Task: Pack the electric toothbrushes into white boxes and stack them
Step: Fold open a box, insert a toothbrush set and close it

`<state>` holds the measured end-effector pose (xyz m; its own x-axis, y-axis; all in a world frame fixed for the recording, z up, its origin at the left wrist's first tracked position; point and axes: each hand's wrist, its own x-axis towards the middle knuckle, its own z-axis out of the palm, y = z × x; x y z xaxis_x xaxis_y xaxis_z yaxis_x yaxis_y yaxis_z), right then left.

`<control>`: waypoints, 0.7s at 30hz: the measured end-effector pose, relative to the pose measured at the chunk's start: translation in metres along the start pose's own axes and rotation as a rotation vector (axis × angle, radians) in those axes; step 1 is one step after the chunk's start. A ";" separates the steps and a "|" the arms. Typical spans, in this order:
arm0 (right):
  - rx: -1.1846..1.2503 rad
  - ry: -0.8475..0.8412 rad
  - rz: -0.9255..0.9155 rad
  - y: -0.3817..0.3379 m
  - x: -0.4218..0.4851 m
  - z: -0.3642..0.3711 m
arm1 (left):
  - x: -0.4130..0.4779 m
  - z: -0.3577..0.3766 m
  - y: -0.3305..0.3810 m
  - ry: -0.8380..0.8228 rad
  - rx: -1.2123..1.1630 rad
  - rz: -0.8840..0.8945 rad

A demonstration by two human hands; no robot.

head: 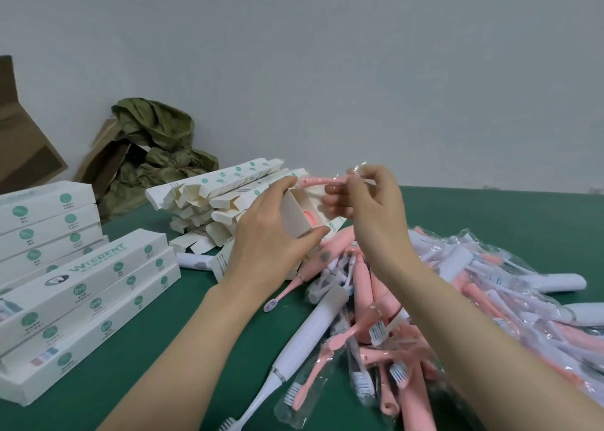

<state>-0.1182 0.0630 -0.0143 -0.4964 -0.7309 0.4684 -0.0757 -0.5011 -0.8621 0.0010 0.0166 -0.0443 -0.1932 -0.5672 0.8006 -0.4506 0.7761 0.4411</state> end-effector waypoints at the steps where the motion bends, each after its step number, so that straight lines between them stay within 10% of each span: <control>1: -0.099 -0.014 -0.049 0.000 0.000 -0.002 | 0.001 -0.001 0.000 0.007 -0.005 -0.003; 11: -0.700 -0.193 -0.405 -0.013 0.009 -0.014 | 0.001 0.000 0.000 0.000 -0.010 -0.008; 21: -0.627 -0.244 -0.458 -0.016 0.006 -0.010 | -0.003 0.001 0.007 0.020 -0.064 0.012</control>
<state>-0.1292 0.0710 0.0003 -0.1019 -0.6329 0.7675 -0.7317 -0.4750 -0.4889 -0.0025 0.0234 -0.0445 -0.1808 -0.5523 0.8138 -0.3918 0.7994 0.4555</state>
